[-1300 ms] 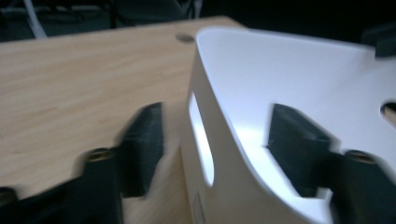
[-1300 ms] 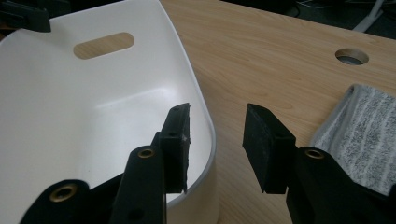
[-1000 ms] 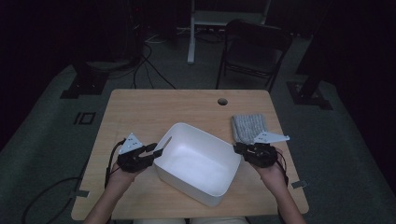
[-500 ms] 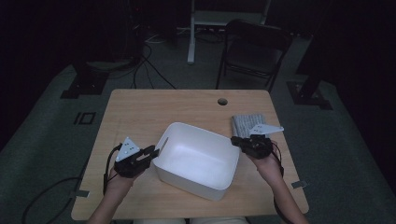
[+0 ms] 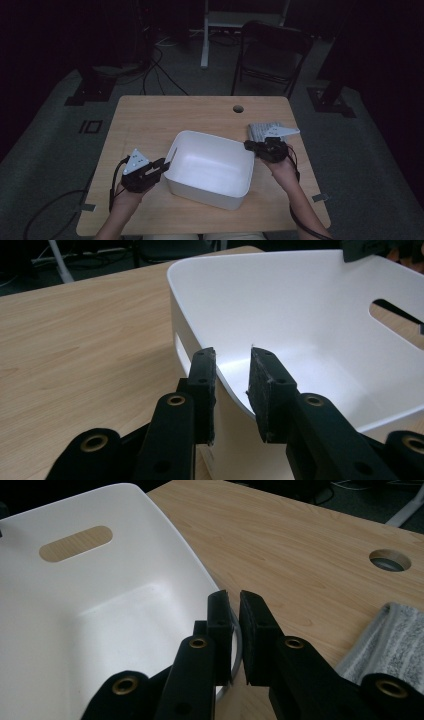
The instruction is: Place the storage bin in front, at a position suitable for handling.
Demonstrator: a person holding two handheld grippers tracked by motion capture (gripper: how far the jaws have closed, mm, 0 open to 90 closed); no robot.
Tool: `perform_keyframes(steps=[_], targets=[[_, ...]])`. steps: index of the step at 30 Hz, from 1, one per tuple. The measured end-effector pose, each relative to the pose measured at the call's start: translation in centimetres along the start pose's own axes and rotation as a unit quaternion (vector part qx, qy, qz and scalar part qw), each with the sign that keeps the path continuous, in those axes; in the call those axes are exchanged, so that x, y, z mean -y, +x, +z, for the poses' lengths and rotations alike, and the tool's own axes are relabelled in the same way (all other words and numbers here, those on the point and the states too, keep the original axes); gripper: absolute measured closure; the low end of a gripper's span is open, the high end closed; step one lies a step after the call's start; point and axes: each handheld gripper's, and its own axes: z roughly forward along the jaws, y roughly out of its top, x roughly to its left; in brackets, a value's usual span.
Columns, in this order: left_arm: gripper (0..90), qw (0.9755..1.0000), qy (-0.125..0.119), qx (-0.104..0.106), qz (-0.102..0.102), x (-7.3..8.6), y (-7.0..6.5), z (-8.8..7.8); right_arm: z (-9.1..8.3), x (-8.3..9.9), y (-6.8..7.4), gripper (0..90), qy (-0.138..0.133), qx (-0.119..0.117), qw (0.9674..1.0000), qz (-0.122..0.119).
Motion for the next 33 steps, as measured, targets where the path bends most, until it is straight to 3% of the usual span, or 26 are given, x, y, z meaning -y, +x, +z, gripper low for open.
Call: perform_keyframes(steps=[6, 8, 12, 17, 21, 24, 25, 27, 29, 31, 33], targets=[[71.1, 1.0, -0.001, 0.005, 0.002, 0.0, 0.2, -0.1, 0.5, -0.3, -0.4, 82.4, 0.0, -0.008, 1.0, 0.004], [63.4, 0.9999, -0.003, 0.01, 0.007, -0.1, 0.5, 0.0, 0.5, -0.4, -0.2, 73.6, 0.006, -0.007, 0.9999, 0.007], [47.2, 0.9997, -0.021, 0.009, -0.012, -0.7, 1.8, 0.3, -0.6, -0.4, 0.9, 57.0, -0.002, -0.004, 1.0, 0.002], [38.1, 0.9981, -0.054, 0.021, -0.021, -1.6, 3.8, 0.8, -2.5, 0.0, 2.4, 43.5, -0.025, 0.017, 0.9995, 0.007], [33.8, 0.9977, -0.056, 0.03, -0.024, -2.3, 5.3, 2.2, -3.9, 0.9, 3.1, 37.8, -0.041, 0.019, 0.9986, 0.026], [31.4, 0.9976, -0.048, 0.043, -0.027, -2.2, 6.3, 4.0, -4.4, 1.7, 3.8, 34.1, -0.04, 0.022, 0.9984, 0.033], [30.6, 0.998, -0.04, 0.045, -0.02, -2.2, 6.6, 4.5, -4.6, 2.0, 4.0, 34.1, -0.04, 0.023, 0.9983, 0.037], [28.8, 0.9963, -0.048, 0.063, -0.032, -2.5, 7.4, 5.3, -4.8, 2.4, 4.7, 32.3, -0.04, 0.027, 0.9983, 0.033], [28.8, 0.9969, -0.047, 0.061, -0.017, -2.9, 7.8, 6.0, -4.9, 2.8, 5.4, 30.8, -0.039, 0.03, 0.9983, 0.031], [28.8, 0.9956, -0.042, 0.08, -0.025, -3.5, 8.2, 6.8, -4.8, 3.2, 5.8, 30.0, -0.041, 0.025, 0.998, 0.04], [28.7, 0.9964, -0.034, 0.076, -0.018, -3.9, 8.2, 7.5, -4.7, 3.8, 6.3, 29.2, -0.039, 0.021, 0.9978, 0.049]])
